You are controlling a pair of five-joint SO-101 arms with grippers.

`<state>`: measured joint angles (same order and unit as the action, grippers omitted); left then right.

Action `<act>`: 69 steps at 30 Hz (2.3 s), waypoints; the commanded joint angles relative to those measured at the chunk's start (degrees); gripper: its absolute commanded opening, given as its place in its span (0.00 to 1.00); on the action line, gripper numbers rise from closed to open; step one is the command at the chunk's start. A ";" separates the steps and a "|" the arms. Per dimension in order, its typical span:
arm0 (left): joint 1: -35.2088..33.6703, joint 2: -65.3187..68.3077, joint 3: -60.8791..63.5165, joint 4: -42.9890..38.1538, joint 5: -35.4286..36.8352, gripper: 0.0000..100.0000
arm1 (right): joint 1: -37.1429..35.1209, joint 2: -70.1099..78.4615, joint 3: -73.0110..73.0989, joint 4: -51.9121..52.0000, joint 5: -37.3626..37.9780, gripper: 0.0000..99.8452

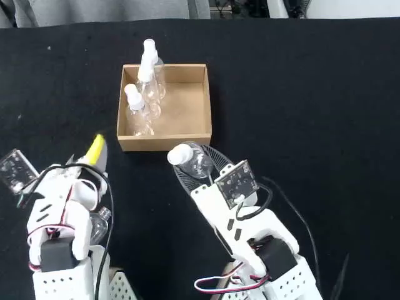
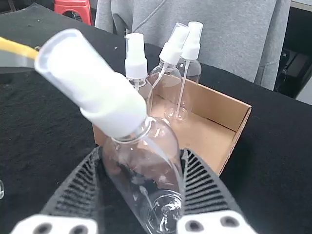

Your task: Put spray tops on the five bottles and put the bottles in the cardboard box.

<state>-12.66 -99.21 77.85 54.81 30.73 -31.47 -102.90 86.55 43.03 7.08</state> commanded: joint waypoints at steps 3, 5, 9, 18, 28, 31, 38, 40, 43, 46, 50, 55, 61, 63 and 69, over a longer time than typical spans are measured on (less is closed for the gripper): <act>-5.23 -0.79 -2.15 4.13 -0.44 0.23 | 3.34 0.57 -6.29 -0.35 0.44 0.01; -5.49 -0.79 -0.40 4.31 -0.35 0.23 | 4.48 0.57 -7.69 -0.35 0.44 0.01; -5.58 -0.79 4.09 2.11 -0.26 0.23 | 4.75 0.66 -11.38 -0.35 0.44 0.01; -5.67 -0.79 11.03 -6.95 -0.62 0.02 | 4.75 14.46 -22.37 -2.81 0.09 0.02; -5.67 -0.79 11.65 -7.47 -0.70 0.03 | 5.01 38.37 -30.55 -13.19 0.00 0.02; -5.67 -0.79 11.65 -7.47 -0.70 0.03 | 5.10 45.14 -32.57 -16.88 0.00 0.02; -5.67 -0.79 11.74 -7.47 -0.70 0.03 | 8.53 58.86 -37.05 -26.46 -0.09 0.02; -5.76 -0.79 11.74 -7.47 -0.70 0.03 | 9.76 62.55 -38.37 -28.84 -2.20 0.02; -5.76 -0.79 11.74 -7.47 -0.70 0.03 | 10.81 67.74 -40.13 -32.35 -7.21 0.02; -5.76 -0.79 11.74 -7.47 -0.70 0.03 | 10.99 72.66 -41.63 -36.22 -10.11 0.02; -5.76 -0.79 11.74 -7.47 -0.70 0.03 | 10.99 78.37 -42.77 -42.46 -11.43 0.02; -5.76 -0.79 11.74 -7.47 -0.70 0.03 | 12.31 84.62 -43.82 -50.55 -13.98 0.02; -5.76 -0.79 11.74 -7.47 -0.70 0.03 | 15.47 94.64 -48.84 -54.68 -18.11 0.02; -5.76 -0.79 11.74 -7.47 -0.70 0.03 | 16.09 98.15 -51.38 -54.68 -18.20 0.02; -7.08 -0.79 11.74 -7.47 -0.70 0.03 | 16.62 107.12 -58.42 -54.68 -18.20 0.02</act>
<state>-17.85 -99.12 90.42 48.75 30.73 -16.53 3.12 34.15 -9.89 -10.51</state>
